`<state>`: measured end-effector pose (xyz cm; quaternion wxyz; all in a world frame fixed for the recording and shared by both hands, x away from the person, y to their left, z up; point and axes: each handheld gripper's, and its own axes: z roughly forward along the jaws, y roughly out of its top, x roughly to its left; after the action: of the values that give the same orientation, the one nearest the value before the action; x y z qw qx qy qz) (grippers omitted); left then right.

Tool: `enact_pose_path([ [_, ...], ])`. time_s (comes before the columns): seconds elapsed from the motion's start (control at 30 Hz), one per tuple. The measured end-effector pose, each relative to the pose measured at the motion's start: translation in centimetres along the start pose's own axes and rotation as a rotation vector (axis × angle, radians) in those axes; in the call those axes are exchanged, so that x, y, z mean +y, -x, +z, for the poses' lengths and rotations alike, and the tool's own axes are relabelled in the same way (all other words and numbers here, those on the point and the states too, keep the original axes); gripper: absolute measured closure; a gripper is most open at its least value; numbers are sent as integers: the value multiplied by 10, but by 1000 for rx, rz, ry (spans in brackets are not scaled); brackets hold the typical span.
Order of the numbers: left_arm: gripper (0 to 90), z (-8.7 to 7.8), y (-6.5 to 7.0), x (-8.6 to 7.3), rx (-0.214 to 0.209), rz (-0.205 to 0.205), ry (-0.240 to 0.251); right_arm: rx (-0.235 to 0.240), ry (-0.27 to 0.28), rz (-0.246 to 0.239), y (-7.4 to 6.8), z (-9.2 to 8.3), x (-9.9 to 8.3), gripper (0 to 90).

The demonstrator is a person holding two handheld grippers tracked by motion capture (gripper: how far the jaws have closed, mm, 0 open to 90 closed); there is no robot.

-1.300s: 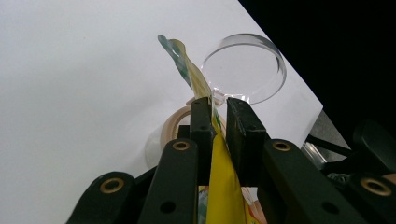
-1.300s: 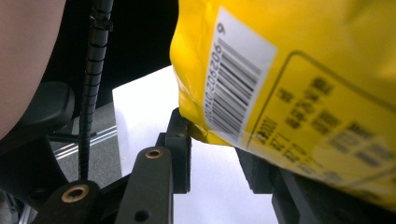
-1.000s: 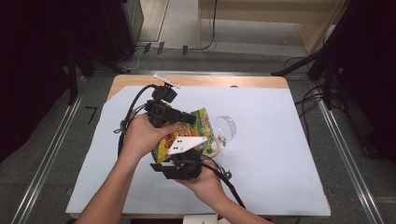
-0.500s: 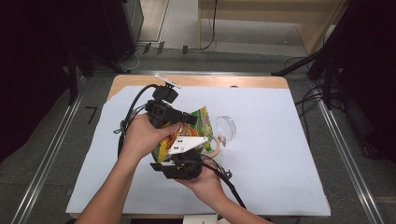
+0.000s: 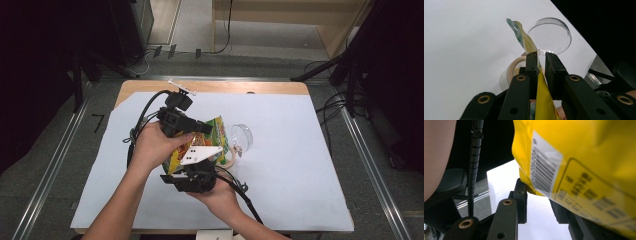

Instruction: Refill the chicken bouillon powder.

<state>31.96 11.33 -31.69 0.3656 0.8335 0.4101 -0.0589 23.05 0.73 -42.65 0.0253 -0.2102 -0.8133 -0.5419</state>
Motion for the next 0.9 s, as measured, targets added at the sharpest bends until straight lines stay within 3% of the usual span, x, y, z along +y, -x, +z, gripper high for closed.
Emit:
enact_pose_path([
  [0.9,814,-1,-2,-1,5,2,19,-1,-20,-17,3,0,1,704],
])
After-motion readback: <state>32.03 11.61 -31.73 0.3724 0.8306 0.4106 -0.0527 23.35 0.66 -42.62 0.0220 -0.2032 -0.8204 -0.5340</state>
